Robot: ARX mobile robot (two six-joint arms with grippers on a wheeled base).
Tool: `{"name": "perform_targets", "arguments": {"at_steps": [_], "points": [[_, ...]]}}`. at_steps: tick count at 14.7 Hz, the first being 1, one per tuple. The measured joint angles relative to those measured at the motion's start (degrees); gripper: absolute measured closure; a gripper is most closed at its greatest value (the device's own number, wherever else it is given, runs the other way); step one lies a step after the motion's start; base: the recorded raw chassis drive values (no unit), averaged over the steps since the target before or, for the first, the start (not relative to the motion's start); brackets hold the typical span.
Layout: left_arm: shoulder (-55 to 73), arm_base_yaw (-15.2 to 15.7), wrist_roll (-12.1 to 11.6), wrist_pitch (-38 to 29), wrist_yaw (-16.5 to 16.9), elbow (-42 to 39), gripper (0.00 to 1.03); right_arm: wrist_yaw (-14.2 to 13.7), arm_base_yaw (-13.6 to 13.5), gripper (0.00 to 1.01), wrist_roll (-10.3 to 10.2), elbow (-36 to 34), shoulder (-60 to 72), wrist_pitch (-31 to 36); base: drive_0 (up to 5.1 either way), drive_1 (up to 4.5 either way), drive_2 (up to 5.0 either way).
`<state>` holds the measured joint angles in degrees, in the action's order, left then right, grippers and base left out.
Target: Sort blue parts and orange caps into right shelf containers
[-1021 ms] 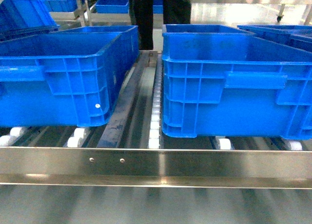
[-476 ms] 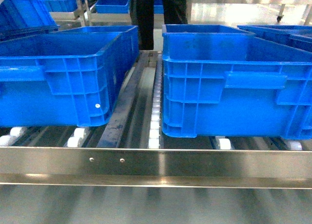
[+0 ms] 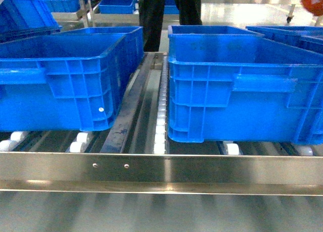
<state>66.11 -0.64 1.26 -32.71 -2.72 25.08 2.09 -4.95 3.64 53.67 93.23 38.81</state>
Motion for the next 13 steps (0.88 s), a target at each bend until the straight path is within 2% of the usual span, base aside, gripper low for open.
{"name": "perform_targets", "arguments": {"at_steps": [1,2,3,4,5,6,7,8,9,10,11,12,13], "points": [[0.0,0.0,0.0,0.0,0.0,0.0,0.59,-3.26,-0.68,0.35,-0.02,4.94,5.7,1.49,0.0,0.0,0.0],[0.0,0.0,0.0,0.04,0.0,0.0,0.59,-5.66,-1.18,0.2,-0.15,1.99,4.74,3.37,0.0,0.0,0.0],[0.0,0.0,0.0,0.0,-0.04,0.0,0.59,-5.57,-1.4,0.07,0.96,-3.76,-0.72,6.67,0.0,0.0,0.0],[0.0,0.0,0.0,0.0,0.0,0.0,0.59,-4.94,-1.11,0.02,0.44,-9.7,-8.37,6.78,0.0,0.0,0.0],[0.39,-2.27,-1.75,2.16,-10.12,1.07,0.59,-4.55,-0.72,0.03,0.61,-17.2,-15.21,8.5,0.0,0.0,0.0],[2.29,-2.64,-1.88,2.84,-16.92,4.15,0.59,-4.63,-0.24,0.03,0.85,-23.69,-18.69,7.93,0.0,0.0,0.0],[5.49,-2.05,-1.95,0.9,-18.23,8.87,0.59,-4.76,0.37,0.03,0.66,-29.4,-20.76,5.11,0.0,0.0,0.0],[9.9,-1.22,-3.5,-2.38,-17.46,14.23,0.59,-5.14,0.63,0.03,0.17,-32.85,-22.93,4.02,0.0,0.0,0.0],[15.32,-0.15,-4.31,-2.8,-15.96,20.02,0.59,-5.6,0.85,0.03,-0.72,-33.35,-25.62,4.09,0.0,0.0,0.0],[21.64,1.16,-3.32,0.76,-13.22,26.91,0.59,-6.16,0.66,0.03,-1.27,-33.29,-27.67,4.2,0.0,0.0,0.0],[29.68,2.16,-2.82,0.55,-11.87,34.16,0.49,-6.45,-0.39,0.03,-1.68,-33.29,-27.98,3.32,0.0,0.0,0.0],[33.86,2.4,-2.73,0.87,-12.13,38.27,0.37,-6.51,-1.01,0.03,-1.84,-33.4,-27.93,2.89,0.0,0.0,0.0],[32.68,2.47,-2.6,-0.13,-11.39,36.09,0.24,-6.62,-1.09,0.03,-2.19,-33.44,-28.3,2.8,0.0,0.0,0.0]]}}
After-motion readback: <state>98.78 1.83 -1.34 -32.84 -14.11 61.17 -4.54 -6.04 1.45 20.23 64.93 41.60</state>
